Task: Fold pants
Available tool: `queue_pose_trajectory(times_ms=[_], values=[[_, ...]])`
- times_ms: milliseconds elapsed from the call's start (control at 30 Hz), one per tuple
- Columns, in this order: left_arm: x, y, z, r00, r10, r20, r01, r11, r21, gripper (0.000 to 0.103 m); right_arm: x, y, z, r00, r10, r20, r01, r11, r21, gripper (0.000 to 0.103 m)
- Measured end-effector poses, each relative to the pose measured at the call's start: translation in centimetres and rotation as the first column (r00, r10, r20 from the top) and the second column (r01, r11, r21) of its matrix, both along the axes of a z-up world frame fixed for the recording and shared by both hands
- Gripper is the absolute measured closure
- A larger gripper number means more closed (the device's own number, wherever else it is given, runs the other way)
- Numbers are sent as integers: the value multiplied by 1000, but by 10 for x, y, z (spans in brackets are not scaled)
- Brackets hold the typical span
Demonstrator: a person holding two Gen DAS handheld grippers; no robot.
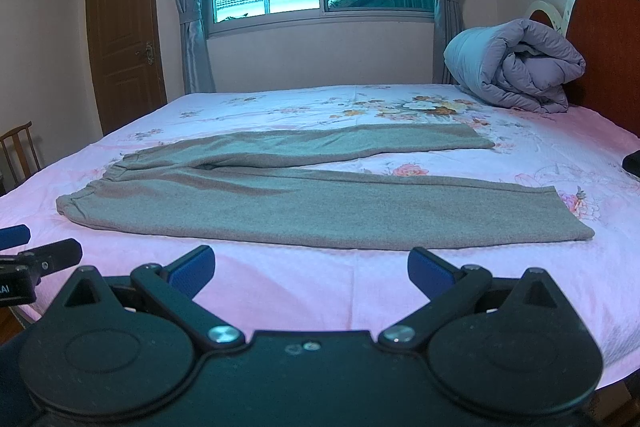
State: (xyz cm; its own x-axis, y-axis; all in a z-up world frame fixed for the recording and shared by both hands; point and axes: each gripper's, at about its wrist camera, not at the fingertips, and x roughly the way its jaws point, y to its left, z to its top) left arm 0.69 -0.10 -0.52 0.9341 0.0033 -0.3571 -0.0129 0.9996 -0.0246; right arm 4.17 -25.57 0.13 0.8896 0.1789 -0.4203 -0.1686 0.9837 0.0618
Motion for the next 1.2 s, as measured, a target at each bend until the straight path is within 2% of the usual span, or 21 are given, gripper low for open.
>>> queue_pose_trajectory(times_ms=[900,1000,1067,1200], values=[[0,3,4,1000,29,-8,-29,1000,0,0,1,-4,1,1000,-15,-11,15,1000,-3,6],[3,16,13,999,36,5,-36,999,-33,0,3,-17,9,1000,-11,-3,11,998,58,6],[11,31,23,997,63,35,-63,998,-22,0,11,-22,20,999,-20,29,18,998,56,6],[47,72,39,996,91,27,-90,996,-23,0,48,-36,49,998,-23,61,18,996,83,6]])
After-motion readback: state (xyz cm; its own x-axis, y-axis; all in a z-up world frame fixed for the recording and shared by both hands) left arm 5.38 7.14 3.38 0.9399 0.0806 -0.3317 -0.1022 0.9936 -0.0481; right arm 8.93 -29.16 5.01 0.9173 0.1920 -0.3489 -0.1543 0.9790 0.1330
